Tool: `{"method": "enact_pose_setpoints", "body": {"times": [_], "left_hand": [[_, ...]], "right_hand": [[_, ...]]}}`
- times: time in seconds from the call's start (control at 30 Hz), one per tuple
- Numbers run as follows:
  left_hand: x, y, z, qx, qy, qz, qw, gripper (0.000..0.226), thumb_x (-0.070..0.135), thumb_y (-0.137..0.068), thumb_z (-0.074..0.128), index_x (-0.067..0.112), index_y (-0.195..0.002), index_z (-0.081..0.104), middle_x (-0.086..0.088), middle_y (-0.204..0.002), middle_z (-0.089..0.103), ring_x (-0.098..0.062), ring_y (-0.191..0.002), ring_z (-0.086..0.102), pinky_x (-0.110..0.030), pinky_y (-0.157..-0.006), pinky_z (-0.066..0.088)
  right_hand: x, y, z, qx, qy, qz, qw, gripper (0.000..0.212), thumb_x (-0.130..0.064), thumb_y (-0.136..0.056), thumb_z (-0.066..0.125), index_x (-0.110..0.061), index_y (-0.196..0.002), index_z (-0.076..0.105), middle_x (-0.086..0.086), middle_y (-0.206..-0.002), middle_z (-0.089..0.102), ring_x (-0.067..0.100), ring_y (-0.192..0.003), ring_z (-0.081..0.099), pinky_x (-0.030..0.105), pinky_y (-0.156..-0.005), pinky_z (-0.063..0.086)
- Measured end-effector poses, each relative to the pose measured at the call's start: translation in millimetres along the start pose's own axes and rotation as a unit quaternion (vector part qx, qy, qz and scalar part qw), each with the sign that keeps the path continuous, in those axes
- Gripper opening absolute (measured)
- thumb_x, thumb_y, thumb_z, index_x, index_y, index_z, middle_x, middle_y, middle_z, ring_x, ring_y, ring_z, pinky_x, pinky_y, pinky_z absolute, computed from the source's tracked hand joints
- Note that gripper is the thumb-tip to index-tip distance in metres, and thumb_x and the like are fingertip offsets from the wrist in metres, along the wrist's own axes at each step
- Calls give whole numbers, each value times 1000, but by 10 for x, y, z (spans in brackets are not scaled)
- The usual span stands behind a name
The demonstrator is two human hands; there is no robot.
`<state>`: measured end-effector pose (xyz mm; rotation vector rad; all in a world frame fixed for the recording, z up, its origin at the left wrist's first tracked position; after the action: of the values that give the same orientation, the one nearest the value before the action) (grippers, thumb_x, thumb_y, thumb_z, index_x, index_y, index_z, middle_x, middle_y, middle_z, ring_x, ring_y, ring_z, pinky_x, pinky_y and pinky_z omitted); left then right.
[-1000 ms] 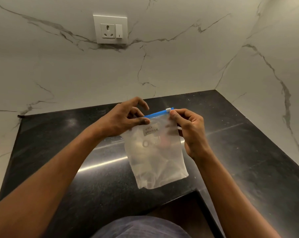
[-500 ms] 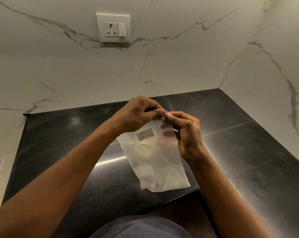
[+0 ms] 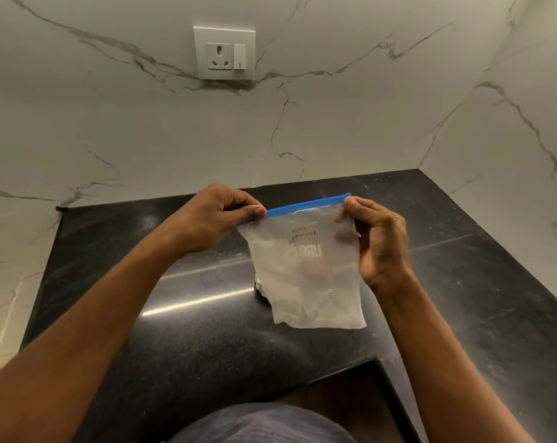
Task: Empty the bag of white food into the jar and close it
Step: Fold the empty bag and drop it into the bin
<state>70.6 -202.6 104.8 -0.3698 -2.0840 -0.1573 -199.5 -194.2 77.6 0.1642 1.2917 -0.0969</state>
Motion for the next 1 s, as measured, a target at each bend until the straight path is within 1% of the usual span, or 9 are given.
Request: {"method": "enact_pose_setpoints", "body": {"times": [0.1, 0.2, 0.37, 0.5, 0.63, 0.8, 0.87, 0.93, 1.0], "left_hand": [[-23, 24, -53, 38, 31, 11, 999, 23, 46, -93, 66, 32, -106, 77, 8, -99, 78, -13, -95, 73, -29, -87, 63], [-160, 99, 2, 54, 177, -19, 983, 48, 53, -84, 74, 36, -127, 63, 4, -111, 80, -14, -106, 75, -30, -90, 62], [-342, 290, 614, -19, 314, -64, 947, 43, 34, -85, 79, 19, -125, 70, -5, -118, 79, -22, -109, 77, -36, -90, 64], [-357, 270, 616, 82, 357, -71, 928, 33, 27, -85, 80, 10, -113, 76, -12, -107, 81, -28, -100, 79, -41, -77, 66], [-408, 254, 498, 82, 356, -86, 927, 30, 14, -95, 72, 17, -125, 69, -6, -114, 80, -25, -103, 78, -37, -74, 66], [-490, 318, 479, 18, 373, -118, 920, 41, 5, -96, 69, 26, -130, 64, -3, -118, 78, -23, -104, 78, -35, -76, 65], [-491, 325, 459, 14, 390, -114, 914, 36, 4, -98, 65, 23, -128, 69, -6, -122, 78, -24, -104, 78, -35, -75, 65], [-513, 343, 488, 10, 443, -129, 887, 34, 2, -102, 57, 21, -121, 77, -13, -124, 76, -23, -93, 78, -32, -67, 64], [-530, 383, 528, 4, 569, -147, 809, 38, 1, -99, 53, 21, -113, 82, -20, -125, 75, -19, -84, 79, -28, -62, 64]], "right_hand": [[18, -2, 47, -7, -34, 31, 999, 10, -18, -88, 74, -15, -81, 80, 5, -74, 69, 23, -78, 65, 44, -74, 55], [50, -31, 53, -22, -90, 80, 992, 10, -19, -86, 73, -14, -77, 75, 6, -82, 67, 28, -87, 60, 48, -84, 50], [171, -34, 71, -34, -107, 129, 985, 48, -33, -90, 75, -3, -127, 70, 23, -123, 67, 38, -110, 62, 65, -113, 42], [208, 55, 172, -121, 36, 81, 989, 52, -46, -95, 69, -15, -136, 65, 17, -133, 71, 42, -121, 68, 67, -97, 55], [404, 223, 208, -207, 142, 88, 964, 43, -29, -92, 78, -27, -132, 64, 6, -124, 77, 33, -110, 75, 53, -82, 64], [423, 265, 165, -184, 90, 92, 974, 39, -5, -91, 72, -19, -128, 70, 13, -122, 77, 37, -107, 75, 53, -84, 65], [412, 274, 149, -177, 48, 101, 978, 33, -4, -88, 71, -20, -116, 77, 14, -120, 77, 35, -96, 76, 43, -69, 66], [447, 280, 127, -150, 5, 119, 981, 30, -3, -96, 60, -22, -99, 83, 12, -107, 81, 27, -78, 74, 29, -54, 60], [541, 280, 93, -98, -59, 157, 981, 38, -3, -99, 50, -21, -93, 83, 10, -93, 82, 16, -65, 71, 22, -52, 59]]}}
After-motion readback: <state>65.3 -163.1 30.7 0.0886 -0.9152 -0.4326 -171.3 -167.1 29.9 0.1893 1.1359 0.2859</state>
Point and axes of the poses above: each hand's wrist, its own y-axis away from the middle knuckle, its own z-axis out of the palm, x = y × z, the point moved 7 cm from there along -y, towards the middle knuckle
